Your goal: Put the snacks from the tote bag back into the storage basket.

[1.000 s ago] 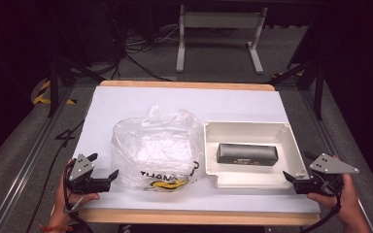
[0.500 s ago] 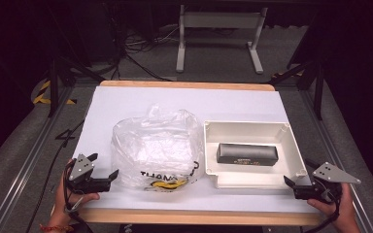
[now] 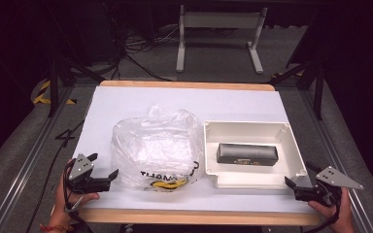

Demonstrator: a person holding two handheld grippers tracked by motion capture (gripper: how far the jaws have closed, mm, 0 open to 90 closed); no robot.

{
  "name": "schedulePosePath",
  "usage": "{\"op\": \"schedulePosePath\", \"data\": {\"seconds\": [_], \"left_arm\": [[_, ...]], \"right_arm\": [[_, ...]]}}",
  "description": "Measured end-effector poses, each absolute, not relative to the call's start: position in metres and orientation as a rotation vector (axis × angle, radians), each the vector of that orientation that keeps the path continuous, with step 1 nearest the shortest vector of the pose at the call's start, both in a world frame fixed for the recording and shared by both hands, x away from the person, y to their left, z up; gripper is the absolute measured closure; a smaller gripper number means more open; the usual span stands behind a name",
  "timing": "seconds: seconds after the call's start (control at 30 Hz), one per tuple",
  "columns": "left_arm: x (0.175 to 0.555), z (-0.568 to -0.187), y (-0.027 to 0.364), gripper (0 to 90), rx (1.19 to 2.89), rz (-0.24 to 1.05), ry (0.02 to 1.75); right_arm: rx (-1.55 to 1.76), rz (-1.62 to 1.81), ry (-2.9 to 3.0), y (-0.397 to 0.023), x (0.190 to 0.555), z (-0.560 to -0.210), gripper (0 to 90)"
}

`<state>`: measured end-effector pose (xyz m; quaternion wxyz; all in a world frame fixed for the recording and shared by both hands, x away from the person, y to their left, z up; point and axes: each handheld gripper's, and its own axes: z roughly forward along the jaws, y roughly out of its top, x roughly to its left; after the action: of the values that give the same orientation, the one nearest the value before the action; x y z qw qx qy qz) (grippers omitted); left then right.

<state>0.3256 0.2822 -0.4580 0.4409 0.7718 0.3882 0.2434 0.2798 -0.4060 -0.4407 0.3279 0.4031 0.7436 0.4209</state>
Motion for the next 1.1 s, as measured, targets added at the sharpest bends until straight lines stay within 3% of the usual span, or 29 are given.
{"op": "schedulePosePath", "data": {"seconds": [1.1], "left_arm": [[0.3243,-0.4580,0.2823,5.2,1.909,0.613,0.959]], "right_arm": [[1.025,1.233,1.837,-0.4159,0.2690,-0.4468,3.3]]}}
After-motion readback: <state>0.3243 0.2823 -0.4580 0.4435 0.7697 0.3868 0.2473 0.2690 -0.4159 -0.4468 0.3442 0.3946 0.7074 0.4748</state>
